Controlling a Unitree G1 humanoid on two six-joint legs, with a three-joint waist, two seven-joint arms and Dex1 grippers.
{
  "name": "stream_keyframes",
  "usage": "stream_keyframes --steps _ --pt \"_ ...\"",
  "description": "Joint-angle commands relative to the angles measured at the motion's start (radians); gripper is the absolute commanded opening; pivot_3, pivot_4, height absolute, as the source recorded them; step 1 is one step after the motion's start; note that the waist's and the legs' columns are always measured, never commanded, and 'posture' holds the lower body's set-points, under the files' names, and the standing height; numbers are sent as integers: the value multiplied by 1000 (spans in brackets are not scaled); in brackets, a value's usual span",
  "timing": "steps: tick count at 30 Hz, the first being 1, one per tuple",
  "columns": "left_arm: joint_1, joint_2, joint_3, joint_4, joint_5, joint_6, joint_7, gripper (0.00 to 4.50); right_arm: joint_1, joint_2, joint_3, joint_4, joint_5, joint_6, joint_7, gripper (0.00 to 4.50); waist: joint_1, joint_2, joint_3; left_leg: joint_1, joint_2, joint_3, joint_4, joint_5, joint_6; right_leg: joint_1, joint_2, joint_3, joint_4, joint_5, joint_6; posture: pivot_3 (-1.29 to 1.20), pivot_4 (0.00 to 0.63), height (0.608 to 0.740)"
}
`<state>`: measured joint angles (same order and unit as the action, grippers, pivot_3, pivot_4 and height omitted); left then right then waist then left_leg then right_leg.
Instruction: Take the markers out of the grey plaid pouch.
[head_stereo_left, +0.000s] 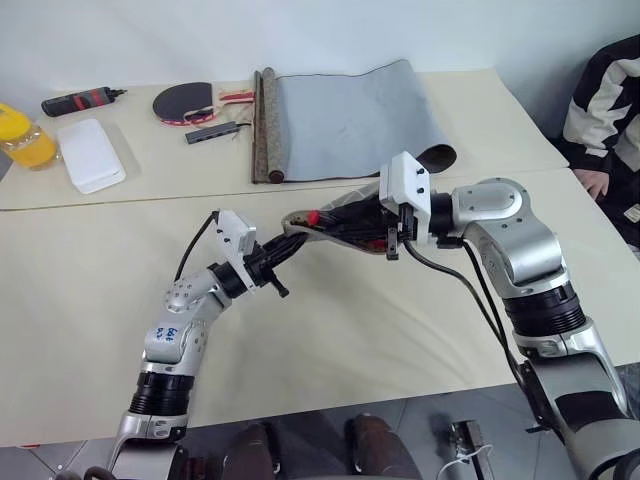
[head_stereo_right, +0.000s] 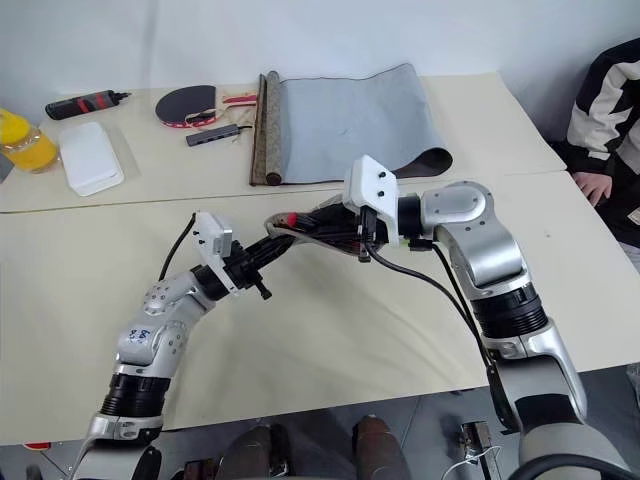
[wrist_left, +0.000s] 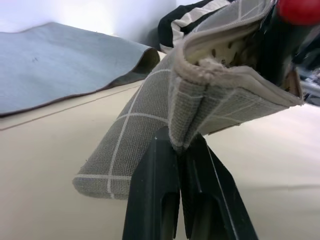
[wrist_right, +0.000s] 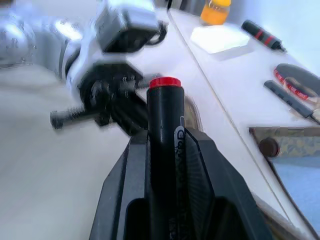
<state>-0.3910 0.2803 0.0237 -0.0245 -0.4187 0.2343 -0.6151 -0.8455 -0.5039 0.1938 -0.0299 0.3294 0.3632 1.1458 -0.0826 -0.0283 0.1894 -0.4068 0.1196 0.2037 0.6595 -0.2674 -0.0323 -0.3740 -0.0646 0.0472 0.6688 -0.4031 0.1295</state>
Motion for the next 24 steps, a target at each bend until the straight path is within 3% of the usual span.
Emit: stream_keyframes --steps 1,6,8,13,18,24 --pt "-39 -39 15 -31 20 -71 43 0 30 15 -12 -125 101 141 -14 579 2 0 0 0 0 0 0 0 0 0 0 0 0 0 0 0 150 740" --pt "-41 -54 40 -45 -25 -81 23 0 59 -11 9 -131 64 182 -40 579 2 0 0 0 0 0 0 0 0 0 0 0 0 0 0 0 150 740" --pt "-37 -24 41 -22 18 -128 13 0 49 -6 -11 -142 80 177 -42 579 -1 0 0 0 0 0 0 0 0 0 0 0 0 0 0 0 150 740" --pt "-40 123 73 77 211 -326 41 0 33 -61 -19 -151 72 180 -17 579 -2 0 0 0 1 1 0 0 0 -1 1 1 0 0 0 0 150 740" --pt "-21 271 141 110 353 -465 112 0 110 -164 35 -90 -61 61 6 579 4 -1 0 -1 0 1 -2 0 0 -1 0 0 -3 0 0 0 150 740" --pt "155 417 212 57 538 -569 202 0 206 -263 34 36 -217 -126 -28 579 -3 -1 0 0 -1 4 -8 0 0 -2 -1 1 -6 0 0 0 150 740"
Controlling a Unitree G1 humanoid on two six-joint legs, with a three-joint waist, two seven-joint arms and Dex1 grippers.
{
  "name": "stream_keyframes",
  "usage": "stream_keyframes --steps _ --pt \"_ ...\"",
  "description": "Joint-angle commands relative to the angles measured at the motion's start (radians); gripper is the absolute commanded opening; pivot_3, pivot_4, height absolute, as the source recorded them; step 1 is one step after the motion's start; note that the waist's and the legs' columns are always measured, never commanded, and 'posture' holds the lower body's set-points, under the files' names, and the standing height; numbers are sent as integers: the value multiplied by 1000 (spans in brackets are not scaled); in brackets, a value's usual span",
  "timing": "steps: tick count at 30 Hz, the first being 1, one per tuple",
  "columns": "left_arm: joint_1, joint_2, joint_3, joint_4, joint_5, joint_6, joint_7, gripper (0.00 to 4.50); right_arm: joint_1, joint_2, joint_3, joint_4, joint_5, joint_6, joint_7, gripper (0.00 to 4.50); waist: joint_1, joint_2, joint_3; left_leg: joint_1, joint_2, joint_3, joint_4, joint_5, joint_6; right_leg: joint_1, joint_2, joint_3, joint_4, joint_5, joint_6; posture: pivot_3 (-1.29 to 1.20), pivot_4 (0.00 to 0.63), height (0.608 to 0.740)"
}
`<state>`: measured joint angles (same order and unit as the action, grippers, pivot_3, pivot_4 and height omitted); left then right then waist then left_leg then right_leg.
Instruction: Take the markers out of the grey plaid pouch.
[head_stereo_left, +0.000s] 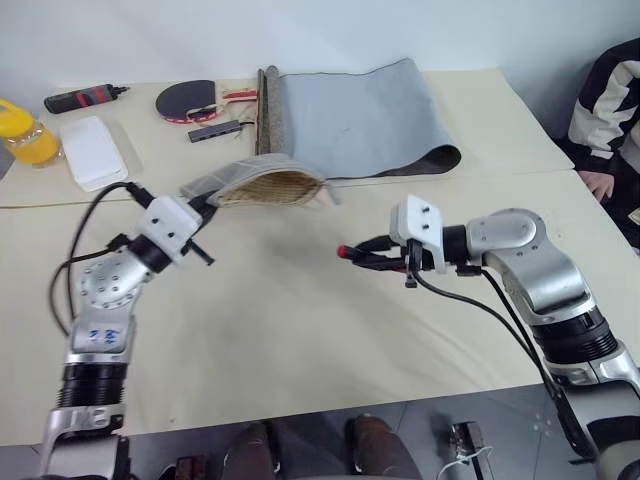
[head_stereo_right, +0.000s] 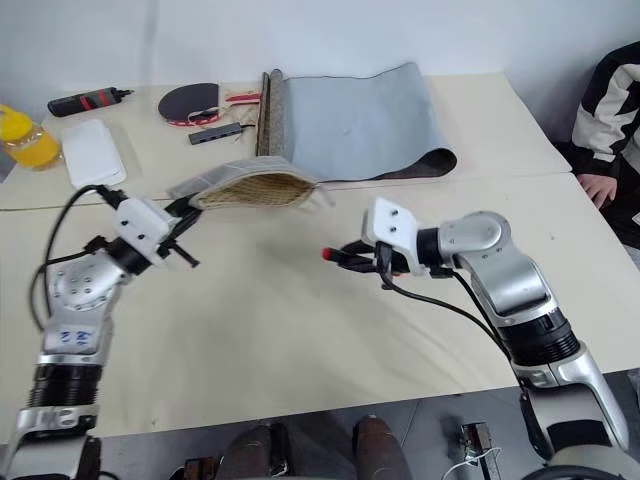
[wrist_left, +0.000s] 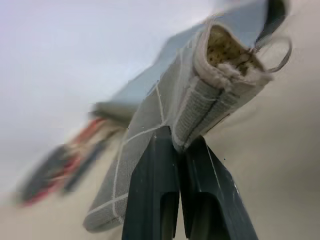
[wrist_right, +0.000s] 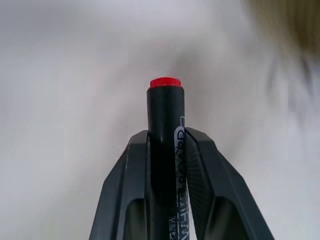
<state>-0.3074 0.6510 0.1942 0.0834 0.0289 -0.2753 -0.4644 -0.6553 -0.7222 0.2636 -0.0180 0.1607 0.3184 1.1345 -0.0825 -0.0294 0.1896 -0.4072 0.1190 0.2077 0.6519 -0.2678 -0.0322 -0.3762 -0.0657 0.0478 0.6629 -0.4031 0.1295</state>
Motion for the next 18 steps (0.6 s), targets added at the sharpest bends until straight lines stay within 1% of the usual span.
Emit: stream_keyframes --steps 1,3,6,9,12,13,14,15,18 --pt "106 53 53 -56 96 -66 58 0 26 -55 -40 44 -64 -107 -24 579 -5 0 0 0 0 1 -1 0 0 0 0 0 0 0 0 0 150 740" --pt "153 53 70 -57 110 -63 89 0 33 -59 -50 83 -83 -141 -46 579 -5 0 0 1 1 2 -2 0 0 -1 0 1 0 0 0 0 150 740" --pt "194 14 57 -53 93 -37 106 0 25 -39 -50 152 -113 -194 -76 579 -3 0 0 1 1 2 -1 0 -1 -1 1 1 1 0 -1 0 150 740" --pt "202 -33 37 -73 55 -4 106 0 21 -8 -46 181 -112 -224 -75 579 -2 0 0 1 1 8 1 0 0 1 1 1 2 0 -1 0 150 740" --pt "209 -58 26 -91 25 22 84 0 20 22 -54 196 -98 -226 -66 579 -3 0 0 1 1 9 2 0 0 0 1 1 4 0 -1 0 150 740" --pt "213 -59 24 -92 16 23 73 532 21 27 -59 202 -96 -223 -66 579 -3 0 0 1 2 9 2 0 -1 0 1 1 5 0 -1 0 150 740" --pt "215 -59 24 -92 13 26 70 748 20 28 -61 206 -98 -223 -63 929 -3 0 0 2 2 9 2 0 -1 0 2 1 6 0 -1 0 150 740" --pt "215 -62 25 -92 5 26 67 1053 20 32 -67 209 -96 -226 -63 1340 -3 0 0 2 2 9 2 0 -1 0 2 1 6 0 -1 0 150 740" --pt "224 -71 38 -113 -69 47 32 2048 19 31 -80 197 -81 -225 -58 2342 -3 0 0 2 2 9 2 0 -1 0 1 1 6 0 -1 0 150 740"
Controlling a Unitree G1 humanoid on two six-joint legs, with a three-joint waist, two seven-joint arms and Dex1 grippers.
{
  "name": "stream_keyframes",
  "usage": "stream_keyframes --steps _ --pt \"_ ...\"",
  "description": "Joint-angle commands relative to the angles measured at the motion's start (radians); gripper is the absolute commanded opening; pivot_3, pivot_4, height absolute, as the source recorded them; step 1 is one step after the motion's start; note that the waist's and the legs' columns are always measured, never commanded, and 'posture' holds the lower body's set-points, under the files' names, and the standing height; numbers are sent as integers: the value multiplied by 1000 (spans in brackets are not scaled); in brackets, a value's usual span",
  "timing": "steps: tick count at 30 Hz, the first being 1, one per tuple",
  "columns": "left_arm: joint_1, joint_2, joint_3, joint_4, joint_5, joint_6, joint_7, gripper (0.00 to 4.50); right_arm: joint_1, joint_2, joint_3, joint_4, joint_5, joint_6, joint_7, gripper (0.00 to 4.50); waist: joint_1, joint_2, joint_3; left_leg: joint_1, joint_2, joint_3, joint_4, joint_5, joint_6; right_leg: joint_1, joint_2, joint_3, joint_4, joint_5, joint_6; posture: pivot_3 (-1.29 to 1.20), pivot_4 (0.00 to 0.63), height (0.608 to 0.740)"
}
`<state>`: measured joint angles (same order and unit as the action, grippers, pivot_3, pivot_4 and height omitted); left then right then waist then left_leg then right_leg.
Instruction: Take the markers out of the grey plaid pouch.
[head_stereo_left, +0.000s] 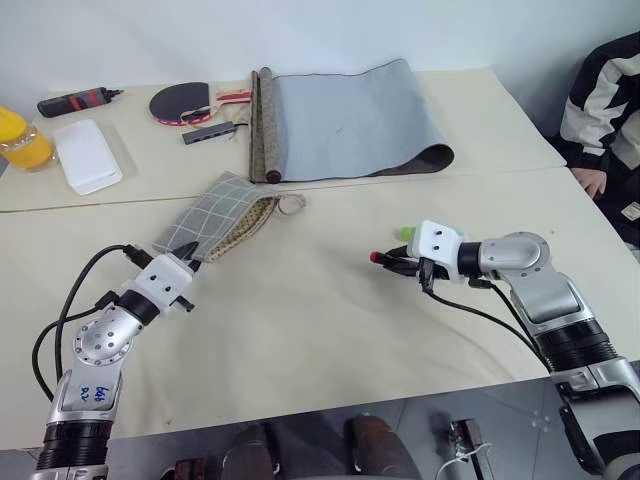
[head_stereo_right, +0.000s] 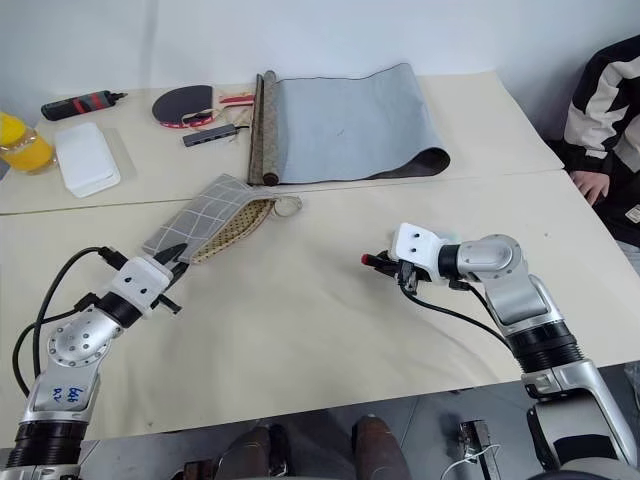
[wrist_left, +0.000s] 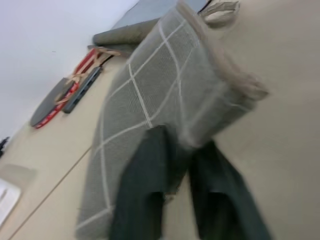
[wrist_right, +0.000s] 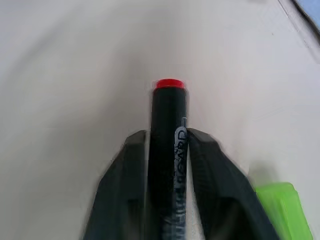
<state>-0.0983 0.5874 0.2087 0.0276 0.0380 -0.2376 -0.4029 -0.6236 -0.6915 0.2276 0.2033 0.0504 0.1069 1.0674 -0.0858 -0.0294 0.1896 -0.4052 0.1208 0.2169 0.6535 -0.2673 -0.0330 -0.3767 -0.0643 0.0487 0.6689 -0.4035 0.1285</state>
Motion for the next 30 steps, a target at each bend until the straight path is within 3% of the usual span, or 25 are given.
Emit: stream_keyframes --steps 1,3,10,14,23,30 --pt "20 -8 27 -66 -104 16 -46 2338 -12 -1 -47 -28 34 -14 11 2639 0 0 0 0 0 0 0 0 0 0 0 0 0 0 0 0 150 740" --pt "43 -14 44 -104 -196 56 -89 2992 -1 0 -75 -62 88 21 31 3328 0 0 0 0 0 0 0 0 0 0 0 0 0 0 0 0 150 740" --pt "158 -27 117 -247 -441 216 -172 2992 52 23 -184 -225 277 187 22 3328 1 0 0 0 0 -8 0 0 0 0 0 1 1 0 0 0 150 740" --pt "258 -36 160 -370 -557 336 -167 2992 210 42 -263 -365 371 189 5 3328 5 -1 0 0 0 -10 0 0 0 2 0 0 -1 0 0 0 150 740" --pt "399 -51 284 -342 -598 394 -179 2992 550 23 -467 -327 363 -44 -2 3328 9 -1 -1 1 -2 -13 0 -1 0 9 0 -1 -9 0 0 0 150 740" --pt "429 -49 337 -275 -582 354 -212 2992 567 10 -561 -131 339 -151 -53 3328 0 -1 0 8 -2 -14 1 -1 0 17 1 -1 -10 -1 -2 0 150 740"
